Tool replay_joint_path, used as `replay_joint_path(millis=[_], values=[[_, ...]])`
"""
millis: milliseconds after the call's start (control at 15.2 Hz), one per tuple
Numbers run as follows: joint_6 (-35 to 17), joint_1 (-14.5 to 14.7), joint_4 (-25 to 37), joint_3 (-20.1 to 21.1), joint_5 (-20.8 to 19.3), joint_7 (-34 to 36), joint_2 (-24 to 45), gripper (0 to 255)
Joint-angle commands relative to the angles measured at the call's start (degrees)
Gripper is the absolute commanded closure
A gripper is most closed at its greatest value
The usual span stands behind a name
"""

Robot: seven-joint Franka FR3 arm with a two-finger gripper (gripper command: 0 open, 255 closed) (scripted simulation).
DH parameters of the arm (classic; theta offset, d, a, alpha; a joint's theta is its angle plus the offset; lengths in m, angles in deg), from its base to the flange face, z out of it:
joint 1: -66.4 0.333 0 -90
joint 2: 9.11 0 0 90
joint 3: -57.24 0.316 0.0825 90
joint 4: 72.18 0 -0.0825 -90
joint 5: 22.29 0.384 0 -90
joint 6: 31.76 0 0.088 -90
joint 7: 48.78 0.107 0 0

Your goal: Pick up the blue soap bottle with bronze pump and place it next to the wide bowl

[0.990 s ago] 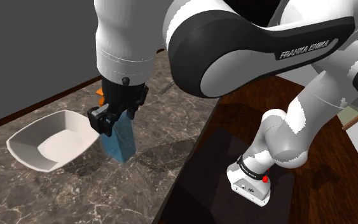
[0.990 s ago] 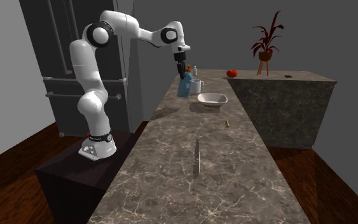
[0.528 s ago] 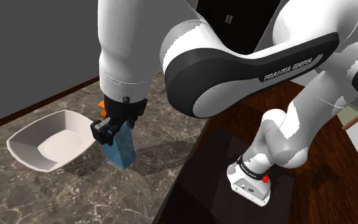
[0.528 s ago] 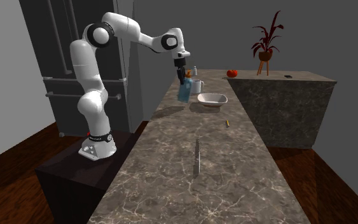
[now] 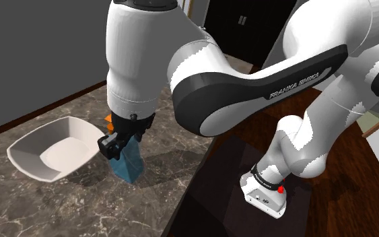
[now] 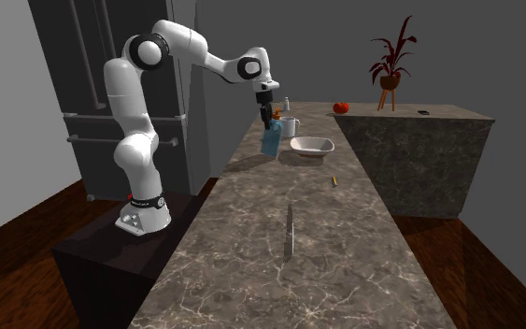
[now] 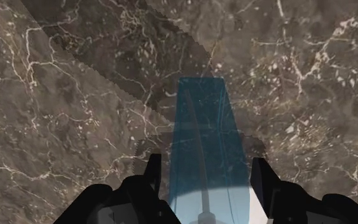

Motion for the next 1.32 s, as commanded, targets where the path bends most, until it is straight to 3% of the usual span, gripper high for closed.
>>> replay_joint_path(millis=[0, 132, 198, 528, 792, 1254], values=[[-0.02, -0.01, -0.08, -0.01, 0.0, 0.0, 0.06, 255], [-0.02, -0.01, -0.08, 0.0, 0.0, 0.0, 0.06, 255], [0.01, -0.01, -0.04, 0.0, -0.01, 0.01, 0.08, 0], [-0.02, -0.01, -0.08, 0.0, 0.0, 0.0, 0.06, 0], [6.87, 0.28, 5.15, 0.16, 1.33, -0.9, -1.86, 0], [6.87, 0.27, 5.15, 0.16, 1.33, -0.9, -1.86, 0]])
